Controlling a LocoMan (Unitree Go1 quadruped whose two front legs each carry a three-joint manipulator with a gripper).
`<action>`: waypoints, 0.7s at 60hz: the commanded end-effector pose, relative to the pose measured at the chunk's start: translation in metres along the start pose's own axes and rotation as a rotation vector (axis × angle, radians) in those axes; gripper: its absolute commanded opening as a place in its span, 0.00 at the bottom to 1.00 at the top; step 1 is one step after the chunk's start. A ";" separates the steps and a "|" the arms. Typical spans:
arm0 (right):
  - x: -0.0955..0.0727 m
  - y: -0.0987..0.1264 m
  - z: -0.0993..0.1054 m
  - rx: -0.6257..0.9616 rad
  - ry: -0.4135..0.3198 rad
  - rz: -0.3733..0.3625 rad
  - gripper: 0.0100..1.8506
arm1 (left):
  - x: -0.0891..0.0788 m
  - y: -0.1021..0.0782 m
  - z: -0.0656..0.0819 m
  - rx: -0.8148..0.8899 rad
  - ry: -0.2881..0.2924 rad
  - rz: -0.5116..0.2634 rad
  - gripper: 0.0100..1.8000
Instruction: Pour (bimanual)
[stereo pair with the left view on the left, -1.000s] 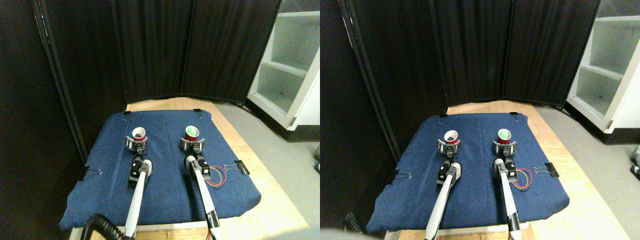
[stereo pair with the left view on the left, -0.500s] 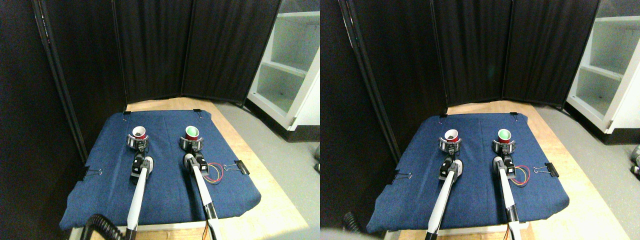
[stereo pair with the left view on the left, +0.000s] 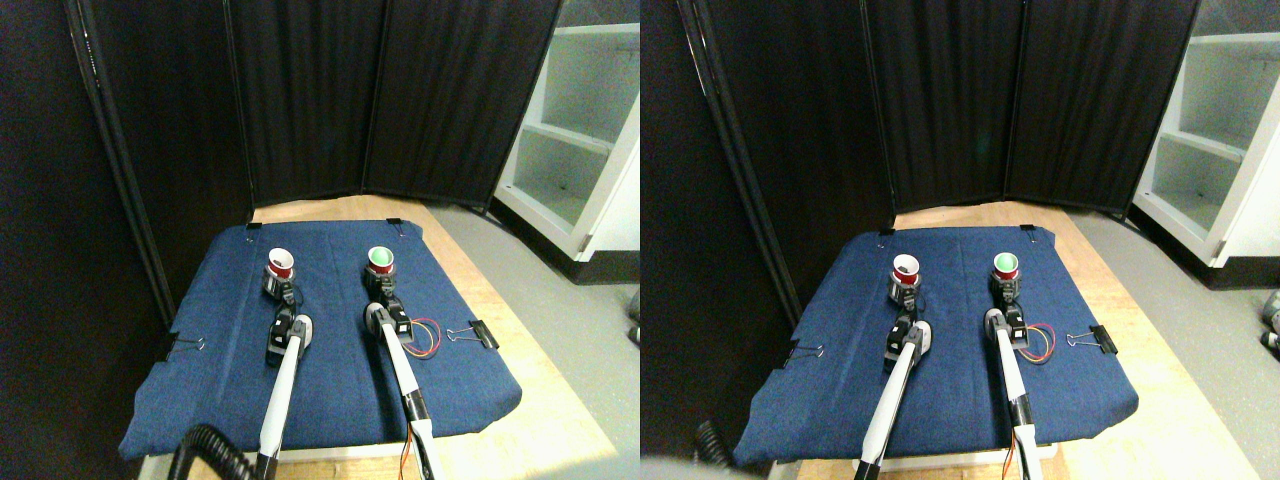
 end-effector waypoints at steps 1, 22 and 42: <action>0.000 -0.004 -0.002 0.006 -0.041 0.000 0.01 | 0.001 0.012 -0.002 0.065 -0.027 0.053 0.00; -0.007 0.005 -0.003 -0.083 -0.046 0.016 0.00 | 0.004 0.007 0.000 0.092 -0.010 0.031 0.00; -0.015 0.022 -0.003 -0.179 0.003 0.073 0.00 | -0.009 -0.026 0.003 0.172 0.108 -0.040 0.00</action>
